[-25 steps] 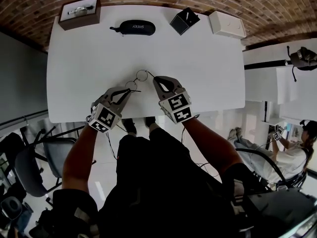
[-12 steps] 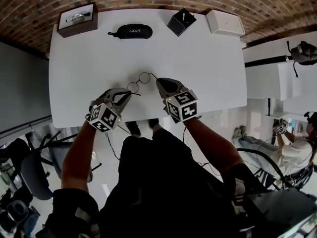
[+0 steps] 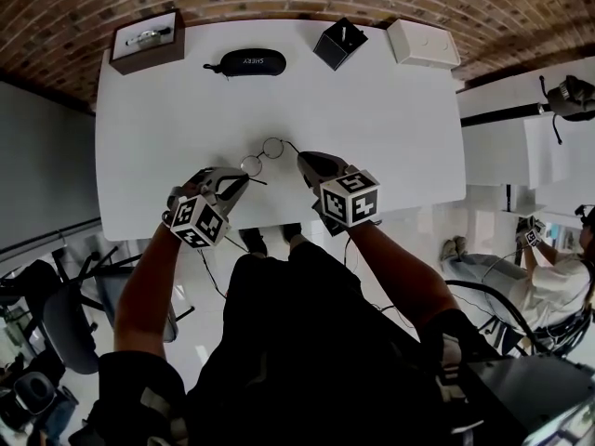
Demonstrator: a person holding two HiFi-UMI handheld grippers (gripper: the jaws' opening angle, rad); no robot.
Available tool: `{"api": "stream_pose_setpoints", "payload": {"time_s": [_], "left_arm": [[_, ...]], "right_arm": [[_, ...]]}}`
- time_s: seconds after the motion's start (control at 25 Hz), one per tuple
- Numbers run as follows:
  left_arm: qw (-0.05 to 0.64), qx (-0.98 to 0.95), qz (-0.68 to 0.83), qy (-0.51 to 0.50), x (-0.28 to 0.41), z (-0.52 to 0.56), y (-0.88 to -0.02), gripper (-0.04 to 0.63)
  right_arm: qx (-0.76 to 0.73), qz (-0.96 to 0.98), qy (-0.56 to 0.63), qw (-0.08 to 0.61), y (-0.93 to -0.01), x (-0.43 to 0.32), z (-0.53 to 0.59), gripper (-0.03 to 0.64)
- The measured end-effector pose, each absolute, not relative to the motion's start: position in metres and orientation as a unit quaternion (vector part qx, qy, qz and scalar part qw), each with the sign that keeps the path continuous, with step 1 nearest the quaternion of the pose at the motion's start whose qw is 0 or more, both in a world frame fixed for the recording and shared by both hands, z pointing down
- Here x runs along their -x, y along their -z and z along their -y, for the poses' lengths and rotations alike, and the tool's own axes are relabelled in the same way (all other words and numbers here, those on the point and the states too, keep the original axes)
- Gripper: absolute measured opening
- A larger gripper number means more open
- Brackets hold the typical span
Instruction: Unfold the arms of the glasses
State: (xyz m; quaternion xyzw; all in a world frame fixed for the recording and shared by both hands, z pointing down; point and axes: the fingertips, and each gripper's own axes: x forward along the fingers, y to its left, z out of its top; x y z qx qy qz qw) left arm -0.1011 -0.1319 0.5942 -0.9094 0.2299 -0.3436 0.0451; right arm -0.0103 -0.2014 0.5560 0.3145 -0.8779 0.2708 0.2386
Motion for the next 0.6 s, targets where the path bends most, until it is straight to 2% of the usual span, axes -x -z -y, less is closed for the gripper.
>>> {"api": "stream_pose_setpoints", "payload": {"time_s": [0.28, 0.6], "left_arm": [[0.101, 0.896, -0.187, 0.391, 0.087, 0.125, -0.595, 0.021], [0.133, 0.877, -0.132, 0.442, 0.075, 0.12, -0.603, 0.023]], "right_arm": [[-0.309, 0.872, -0.286, 0.25, -0.568, -0.004, 0.187, 0.015], [-0.313, 0.855, -0.304, 0.281, -0.592, -0.02, 0.172, 0.017]]}}
